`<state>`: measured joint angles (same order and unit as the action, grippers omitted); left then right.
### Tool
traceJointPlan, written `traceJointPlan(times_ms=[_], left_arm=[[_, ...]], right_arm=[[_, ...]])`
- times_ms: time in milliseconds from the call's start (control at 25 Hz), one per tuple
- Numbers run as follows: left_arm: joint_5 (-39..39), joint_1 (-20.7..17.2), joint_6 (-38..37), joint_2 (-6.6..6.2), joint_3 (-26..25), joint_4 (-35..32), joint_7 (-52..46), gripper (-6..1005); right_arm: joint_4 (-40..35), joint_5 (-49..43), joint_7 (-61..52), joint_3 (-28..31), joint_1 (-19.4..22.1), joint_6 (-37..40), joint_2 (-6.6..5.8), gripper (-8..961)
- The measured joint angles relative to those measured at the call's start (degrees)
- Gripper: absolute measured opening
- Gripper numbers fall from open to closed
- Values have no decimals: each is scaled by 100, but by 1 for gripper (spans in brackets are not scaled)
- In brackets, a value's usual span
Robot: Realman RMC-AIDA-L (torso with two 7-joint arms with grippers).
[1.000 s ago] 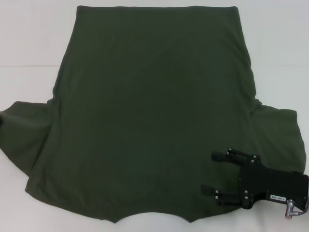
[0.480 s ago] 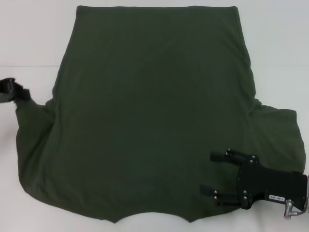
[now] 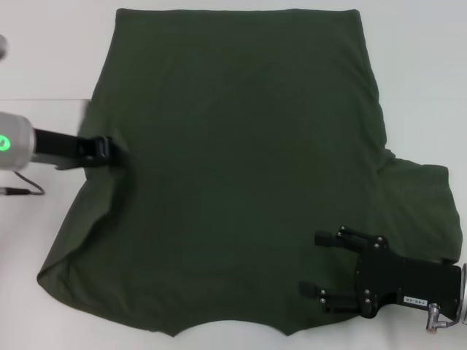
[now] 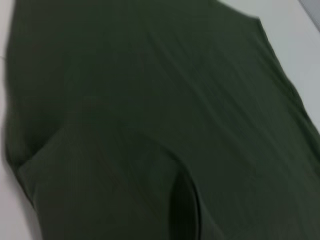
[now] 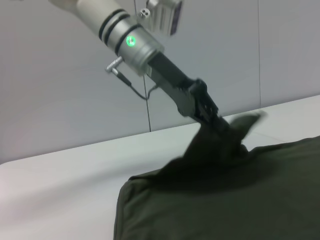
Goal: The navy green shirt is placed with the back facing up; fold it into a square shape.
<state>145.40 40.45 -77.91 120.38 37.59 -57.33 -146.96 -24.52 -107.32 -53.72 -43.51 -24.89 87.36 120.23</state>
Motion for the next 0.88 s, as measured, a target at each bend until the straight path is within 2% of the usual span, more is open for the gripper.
traceJointPlan(times_ms=[200, 360, 520, 680, 880], left_arm=[[-11, -164, 536, 274, 300, 363, 44, 55], [-40, -193, 874, 318, 276, 790, 94, 58], [-228, -238, 911, 262, 228, 991, 277, 61], [-958, -408, 628, 148, 143, 994, 701, 191], [-2335, -748, -393, -71, -233, 1135, 1980, 337]], right_arm=[[9, 0, 2, 0, 2, -9, 0, 931], [9, 0, -4, 0, 2, -14, 0, 931], [9, 0, -4, 0, 0, -23, 0, 930], [8, 0, -7, 0, -3, -26, 0, 930], [8, 0, -19, 0, -2, -29, -2, 929]])
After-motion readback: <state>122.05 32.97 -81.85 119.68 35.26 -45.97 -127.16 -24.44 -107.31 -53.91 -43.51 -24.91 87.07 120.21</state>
